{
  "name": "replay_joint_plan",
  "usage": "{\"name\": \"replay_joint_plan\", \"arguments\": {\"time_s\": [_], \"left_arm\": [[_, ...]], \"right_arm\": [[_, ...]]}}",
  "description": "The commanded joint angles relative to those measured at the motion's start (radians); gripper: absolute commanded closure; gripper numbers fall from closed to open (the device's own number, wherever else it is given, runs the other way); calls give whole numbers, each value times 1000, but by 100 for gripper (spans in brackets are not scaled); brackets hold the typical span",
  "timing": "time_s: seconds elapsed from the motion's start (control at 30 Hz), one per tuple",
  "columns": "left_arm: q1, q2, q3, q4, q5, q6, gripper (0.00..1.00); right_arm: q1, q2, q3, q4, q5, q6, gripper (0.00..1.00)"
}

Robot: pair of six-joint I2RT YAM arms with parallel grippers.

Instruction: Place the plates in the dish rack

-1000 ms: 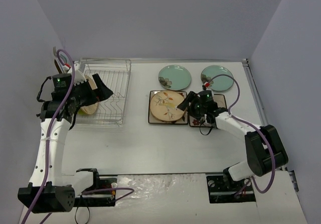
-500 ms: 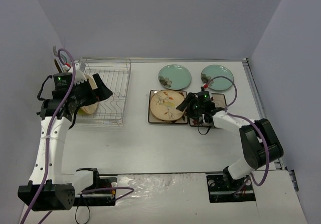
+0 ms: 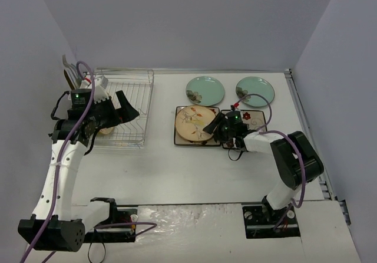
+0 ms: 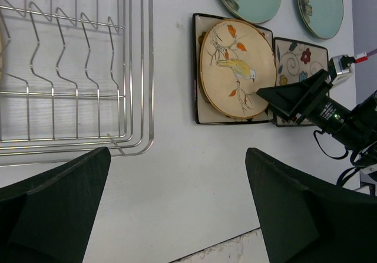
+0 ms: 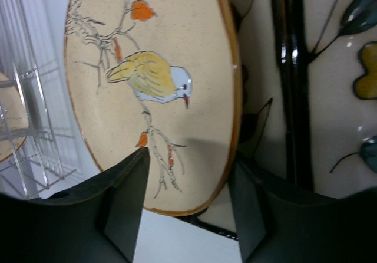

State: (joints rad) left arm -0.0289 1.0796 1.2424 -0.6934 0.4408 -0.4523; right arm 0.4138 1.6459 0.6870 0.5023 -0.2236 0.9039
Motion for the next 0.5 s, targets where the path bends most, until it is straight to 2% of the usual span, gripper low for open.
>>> {"name": "replay_joint_plan", "arguments": {"time_s": [0.0,0.27,0.33,0.47], "left_arm": [[-57,-16,-18,72,-10,-44,3],[-191,2,-85,155,-74,-114,3],[-223,13,-93,172,-74,-128,3],[-260,21,-114,220,-88,-169,3]], "right_arm": [[2,49,-42,47,57,-6,54],[-6,42,-72,68,90,-8,95],[-11,19,-73,66,86,-8,100],[-22,-76,-69,48,70,-3,100]]}}
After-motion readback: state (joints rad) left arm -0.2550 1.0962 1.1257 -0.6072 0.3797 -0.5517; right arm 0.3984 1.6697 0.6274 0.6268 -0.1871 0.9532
